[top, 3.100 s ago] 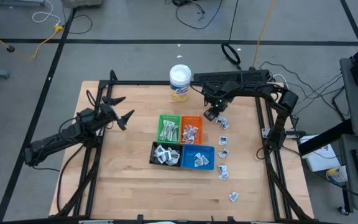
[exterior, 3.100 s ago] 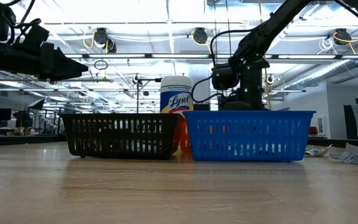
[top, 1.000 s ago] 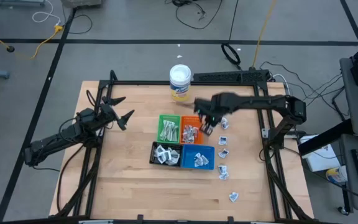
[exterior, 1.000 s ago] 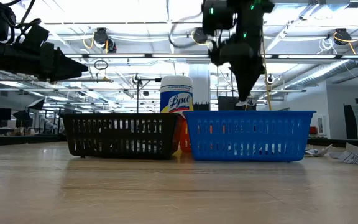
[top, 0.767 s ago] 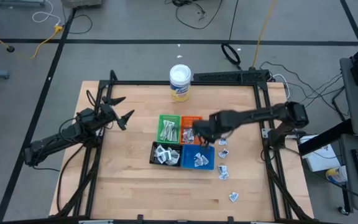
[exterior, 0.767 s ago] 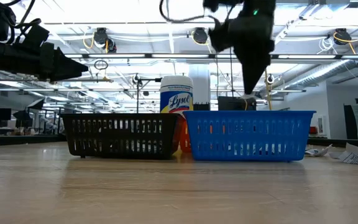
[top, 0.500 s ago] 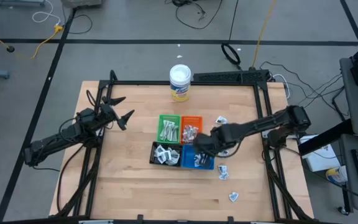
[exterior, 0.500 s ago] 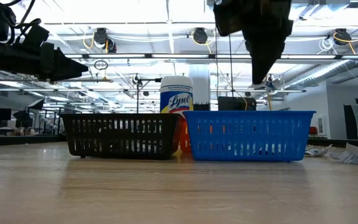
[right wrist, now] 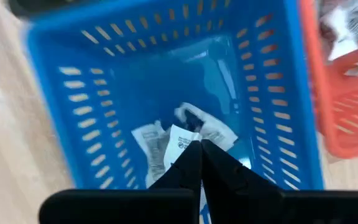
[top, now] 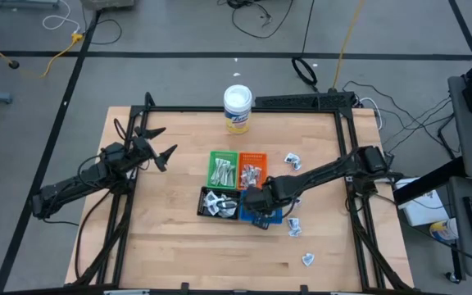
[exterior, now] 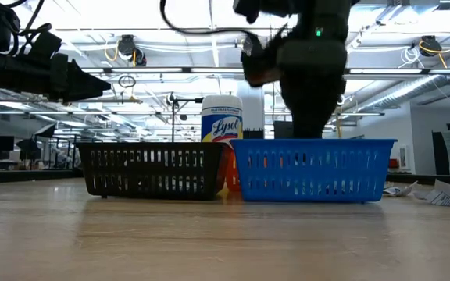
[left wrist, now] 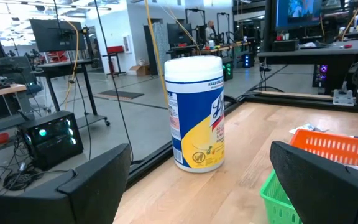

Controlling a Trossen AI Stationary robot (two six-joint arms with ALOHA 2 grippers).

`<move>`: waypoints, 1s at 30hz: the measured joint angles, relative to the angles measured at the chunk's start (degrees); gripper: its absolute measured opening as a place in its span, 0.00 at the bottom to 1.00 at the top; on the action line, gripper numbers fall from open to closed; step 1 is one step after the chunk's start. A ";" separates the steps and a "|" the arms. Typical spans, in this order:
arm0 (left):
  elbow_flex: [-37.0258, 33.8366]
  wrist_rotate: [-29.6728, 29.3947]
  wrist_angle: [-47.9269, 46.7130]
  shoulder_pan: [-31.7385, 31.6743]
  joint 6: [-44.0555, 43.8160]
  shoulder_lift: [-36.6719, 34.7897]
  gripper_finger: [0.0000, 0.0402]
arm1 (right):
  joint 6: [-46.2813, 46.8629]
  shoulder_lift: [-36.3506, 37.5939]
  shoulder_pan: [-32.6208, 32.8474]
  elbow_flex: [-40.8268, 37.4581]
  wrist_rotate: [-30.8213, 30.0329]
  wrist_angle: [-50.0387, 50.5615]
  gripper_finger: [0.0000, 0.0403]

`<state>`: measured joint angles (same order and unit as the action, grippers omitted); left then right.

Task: Pick & Place First Aid Supplies
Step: Put the alcohol pad into the blue bin

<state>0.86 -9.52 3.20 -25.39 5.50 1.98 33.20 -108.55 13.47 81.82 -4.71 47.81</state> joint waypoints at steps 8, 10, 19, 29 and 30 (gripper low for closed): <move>0.01 0.00 0.00 0.02 0.00 0.00 0.98 | -2.99 -1.00 -0.42 0.00 0.49 0.11 0.03; 0.02 0.00 0.00 0.00 0.00 0.00 0.98 | -3.65 -0.85 -0.76 0.01 2.23 0.21 0.10; 0.02 0.00 -0.02 0.00 0.00 0.00 0.98 | -0.61 4.07 -4.22 0.31 0.15 0.77 0.47; 0.02 0.00 0.00 0.00 0.01 -0.01 0.98 | 13.98 7.66 -11.88 0.31 0.19 1.98 0.53; 0.02 0.00 0.00 0.00 0.00 0.00 0.98 | 14.78 7.91 -12.58 0.31 0.24 2.52 0.53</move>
<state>0.89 -9.52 3.20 -25.39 5.50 1.98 47.99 -100.63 0.90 82.13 -4.47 50.33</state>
